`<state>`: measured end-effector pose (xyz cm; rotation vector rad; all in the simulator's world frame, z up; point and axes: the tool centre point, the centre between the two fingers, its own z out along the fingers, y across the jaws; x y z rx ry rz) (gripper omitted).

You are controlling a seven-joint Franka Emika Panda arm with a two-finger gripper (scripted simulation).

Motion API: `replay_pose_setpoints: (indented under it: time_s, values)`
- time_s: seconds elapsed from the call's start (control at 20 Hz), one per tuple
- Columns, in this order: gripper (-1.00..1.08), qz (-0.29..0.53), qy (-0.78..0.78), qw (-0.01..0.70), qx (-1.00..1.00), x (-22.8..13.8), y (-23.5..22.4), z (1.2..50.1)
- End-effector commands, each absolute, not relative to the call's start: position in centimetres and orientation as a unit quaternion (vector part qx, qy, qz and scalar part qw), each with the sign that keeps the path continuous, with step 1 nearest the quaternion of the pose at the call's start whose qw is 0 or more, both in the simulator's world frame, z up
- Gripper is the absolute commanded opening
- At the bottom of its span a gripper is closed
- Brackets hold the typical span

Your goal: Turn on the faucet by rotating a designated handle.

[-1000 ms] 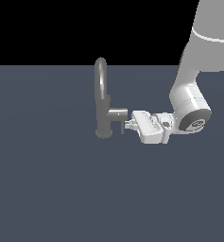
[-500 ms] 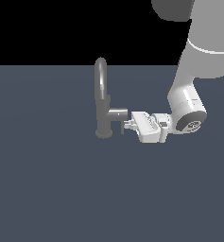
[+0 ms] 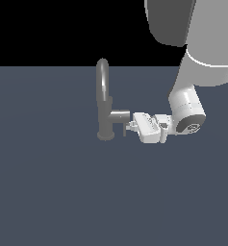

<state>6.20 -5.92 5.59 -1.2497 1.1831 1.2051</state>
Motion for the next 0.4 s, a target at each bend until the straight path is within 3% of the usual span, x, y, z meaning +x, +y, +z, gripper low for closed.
replay_pose_setpoints:
  time_s: [0.0,0.35]
  values:
    - [-1.0,0.508,0.489,0.491,-0.511,6.15,-4.83,4.2]
    - [-1.0,0.51,0.49,0.489,-0.51,7.08,-4.52,3.51]
